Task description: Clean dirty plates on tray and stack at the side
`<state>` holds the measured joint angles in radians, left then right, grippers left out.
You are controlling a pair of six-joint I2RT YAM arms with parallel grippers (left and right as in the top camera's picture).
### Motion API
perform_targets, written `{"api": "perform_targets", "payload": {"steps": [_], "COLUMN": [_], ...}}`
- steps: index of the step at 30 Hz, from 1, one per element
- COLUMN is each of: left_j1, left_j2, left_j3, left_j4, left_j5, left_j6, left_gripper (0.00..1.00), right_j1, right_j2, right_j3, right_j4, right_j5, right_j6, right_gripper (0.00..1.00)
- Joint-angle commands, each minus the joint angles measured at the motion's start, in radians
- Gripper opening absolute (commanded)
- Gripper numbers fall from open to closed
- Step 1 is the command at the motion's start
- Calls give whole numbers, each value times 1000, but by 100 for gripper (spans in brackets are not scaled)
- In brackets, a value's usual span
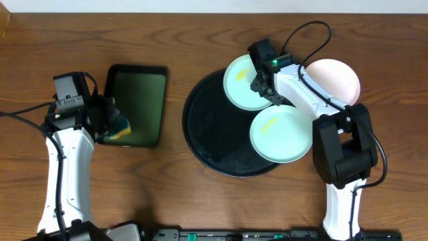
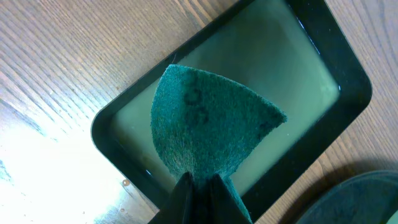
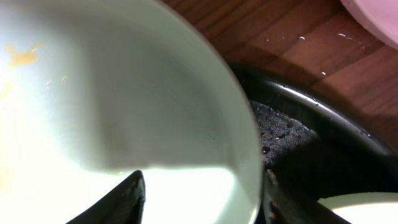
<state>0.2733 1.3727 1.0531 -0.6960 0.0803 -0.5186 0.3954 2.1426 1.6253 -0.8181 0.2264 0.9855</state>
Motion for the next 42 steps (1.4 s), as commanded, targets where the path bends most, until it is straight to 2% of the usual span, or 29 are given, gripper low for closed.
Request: {"api": "perform_targets", "payload": {"steps": [1,3,13,18,23,28,31,33,38,42], "left_j1": [5,5,5,5,5,5,5,5,5,-3], "left_j2": [8,8,8,8,8,8,8,8,8,8], "left_j3": [-6,-6,-6,-6,-6,-6,-6,-6,-6,-6], "left_j4": [1,0,0,0,-1,-3,-3,-3,-3,-3], "left_j5": [6,6,6,7,7,7,6,6,7,26], "left_j6": [17,17,17,17,17,17,17,17,17,19], "left_gripper": [8,8,8,8,8,8,8,8,8,7], "right_j1": [3,6,35,55,66,63,56,53,51,51], "right_j2": [5,5,6,6,6,6,6,6,6,6], "right_j3": [-6,-6,-26,-69,-85,-85,-85,-84,-84,-84], "right_j4": [1,-7,-19,5,42,64,87,97,130,204], "right_j5": [4,4,-41,-62,-74,-73,-74,-74,-88,-182], "right_j6": [-25,-22,-21,51,58,45,-2,-32,-171,-446], "right_gripper": [50,49,53,54,52,29,11,2,1,1]}}
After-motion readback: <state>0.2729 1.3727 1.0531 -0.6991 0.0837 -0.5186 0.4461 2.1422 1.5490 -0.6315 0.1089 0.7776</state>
